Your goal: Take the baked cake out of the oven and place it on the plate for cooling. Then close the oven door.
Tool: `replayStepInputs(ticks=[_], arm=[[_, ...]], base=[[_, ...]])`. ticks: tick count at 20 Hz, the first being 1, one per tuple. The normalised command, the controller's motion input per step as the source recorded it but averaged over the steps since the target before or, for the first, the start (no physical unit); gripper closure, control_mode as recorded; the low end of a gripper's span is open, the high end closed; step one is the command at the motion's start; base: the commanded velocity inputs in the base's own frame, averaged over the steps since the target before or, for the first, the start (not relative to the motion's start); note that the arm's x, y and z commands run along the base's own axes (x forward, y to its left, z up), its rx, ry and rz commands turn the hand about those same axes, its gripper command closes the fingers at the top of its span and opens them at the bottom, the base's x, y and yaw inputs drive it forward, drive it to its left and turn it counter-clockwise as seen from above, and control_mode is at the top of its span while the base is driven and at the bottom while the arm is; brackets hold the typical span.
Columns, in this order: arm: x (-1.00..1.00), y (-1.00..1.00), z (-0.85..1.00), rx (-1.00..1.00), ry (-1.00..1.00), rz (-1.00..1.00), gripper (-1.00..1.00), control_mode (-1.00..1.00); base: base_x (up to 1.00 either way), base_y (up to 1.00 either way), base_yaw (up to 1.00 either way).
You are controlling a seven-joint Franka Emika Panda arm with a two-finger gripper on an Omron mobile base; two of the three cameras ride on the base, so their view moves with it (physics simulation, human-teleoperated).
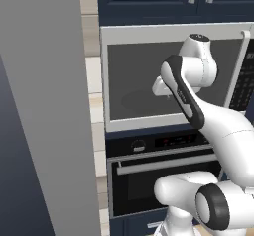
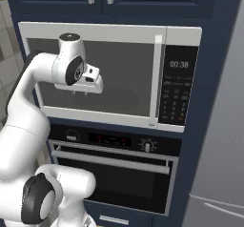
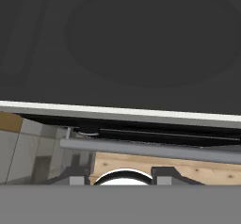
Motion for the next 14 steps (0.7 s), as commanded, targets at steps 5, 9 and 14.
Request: replayStepInputs(ticks=[5, 9, 14], arm=[[0.0, 0.0, 0.0, 0.0, 0.0, 0.0, -1.0, 1.0], [0.0, 0.0, 0.0, 0.0, 0.0, 0.0, -1.0, 1.0], [0.0, 0.0, 0.0, 0.0, 0.0, 0.0, -1.0, 1.0]], base=[[0.0, 0.0, 0.0], [0.0, 0.0, 0.0], [-0.14, -0.01, 0.0]])
